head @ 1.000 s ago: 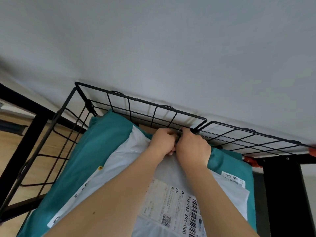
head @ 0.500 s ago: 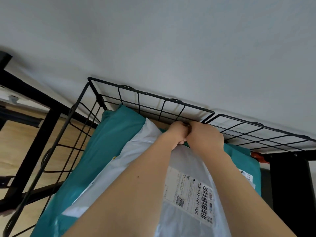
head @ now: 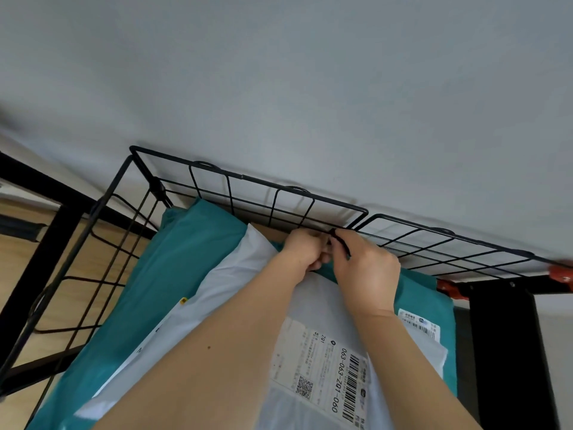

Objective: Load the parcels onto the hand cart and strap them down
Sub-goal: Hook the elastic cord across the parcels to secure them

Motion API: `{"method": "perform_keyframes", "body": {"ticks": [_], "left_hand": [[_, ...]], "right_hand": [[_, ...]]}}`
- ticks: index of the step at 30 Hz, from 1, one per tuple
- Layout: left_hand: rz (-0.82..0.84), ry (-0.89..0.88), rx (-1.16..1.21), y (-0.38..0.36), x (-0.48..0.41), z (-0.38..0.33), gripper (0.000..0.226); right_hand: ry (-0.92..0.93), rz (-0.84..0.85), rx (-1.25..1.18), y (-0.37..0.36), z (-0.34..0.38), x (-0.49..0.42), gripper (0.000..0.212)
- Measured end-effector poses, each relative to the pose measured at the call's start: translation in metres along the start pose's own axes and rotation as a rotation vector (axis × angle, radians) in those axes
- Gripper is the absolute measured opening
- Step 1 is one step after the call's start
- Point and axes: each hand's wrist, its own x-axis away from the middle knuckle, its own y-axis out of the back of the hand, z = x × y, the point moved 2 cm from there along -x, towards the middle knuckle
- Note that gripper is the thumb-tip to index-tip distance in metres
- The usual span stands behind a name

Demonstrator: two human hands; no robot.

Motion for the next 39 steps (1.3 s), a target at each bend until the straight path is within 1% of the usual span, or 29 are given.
{"method": "perform_keyframes", "body": {"ticks": [2, 5, 8, 11, 14, 17, 19, 20, 22, 23, 24, 27, 29, 31, 33, 35, 36, 39], "left_hand": [[-0.041, -0.055, -0.025, -0.001, 0.000, 0.002, 0.032], [-0.129, -0.147, -0.014, -0.003, -0.001, 0.008, 0.035], [-0.108, -0.149, 0.039, -0.001, 0.002, 0.010, 0.029], [-0.033, -0.112, 0.174, 0.005, 0.007, 0.010, 0.028], [0.004, -0.115, 0.271, 0.008, 0.009, 0.011, 0.027], [0.009, -0.116, 0.260, 0.009, 0.008, 0.012, 0.029], [0.026, -0.123, 0.233, 0.010, 0.008, 0.013, 0.029], [0.043, -0.128, 0.211, 0.011, 0.008, 0.014, 0.028], [0.074, -0.144, 0.133, 0.013, 0.007, 0.015, 0.023], [0.079, -0.155, 0.081, 0.013, 0.007, 0.015, 0.021], [0.070, -0.174, 0.012, 0.012, 0.007, 0.014, 0.021], [-0.022, -0.281, -0.201, 0.006, 0.008, 0.013, 0.018], [-0.095, -0.317, -0.248, 0.003, 0.010, 0.011, 0.018], [-0.127, -0.291, -0.295, 0.003, 0.009, 0.008, 0.018], [-0.122, -0.219, -0.411, 0.005, 0.007, 0.003, 0.023], [-0.110, -0.182, -0.568, 0.008, 0.005, -0.002, 0.030], [-0.110, -0.176, -0.619, 0.010, 0.006, -0.004, 0.028], [-0.151, -0.188, -0.685, 0.012, 0.011, -0.004, 0.024]], "right_hand": [[0.006, 0.065, 0.077, 0.003, 0.002, -0.004, 0.011], [0.028, 0.143, 0.165, 0.009, 0.004, -0.006, 0.029], [0.026, 0.223, 0.215, 0.016, 0.008, -0.006, 0.036], [0.030, 0.237, 0.203, 0.016, 0.008, 0.000, 0.033], [0.040, 0.220, 0.173, 0.013, 0.004, 0.005, 0.039], [0.067, 0.235, 0.212, 0.005, 0.008, 0.002, 0.029], [0.064, 0.258, 0.266, 0.005, 0.012, -0.001, 0.018], [0.077, 0.283, 0.298, 0.005, 0.014, -0.002, 0.022], [0.078, 0.430, 0.294, 0.006, 0.013, -0.005, 0.036], [0.056, 0.495, 0.287, 0.008, 0.013, -0.008, 0.037], [0.041, 0.506, 0.272, 0.010, 0.013, -0.011, 0.036], [0.021, 0.468, 0.273, 0.015, 0.017, -0.016, 0.029], [0.001, 0.442, 0.222, 0.017, 0.014, -0.014, 0.028], [-0.062, 0.399, 0.119, 0.024, 0.008, -0.011, 0.027], [-0.123, 0.358, 0.054, 0.031, 0.002, -0.009, 0.028], [-0.184, 0.358, 0.089, 0.035, -0.002, -0.009, 0.028], [-0.203, 0.366, 0.131, 0.036, -0.005, -0.009, 0.026], [-0.246, 0.450, 0.289, 0.041, -0.016, -0.005, 0.021]]}}
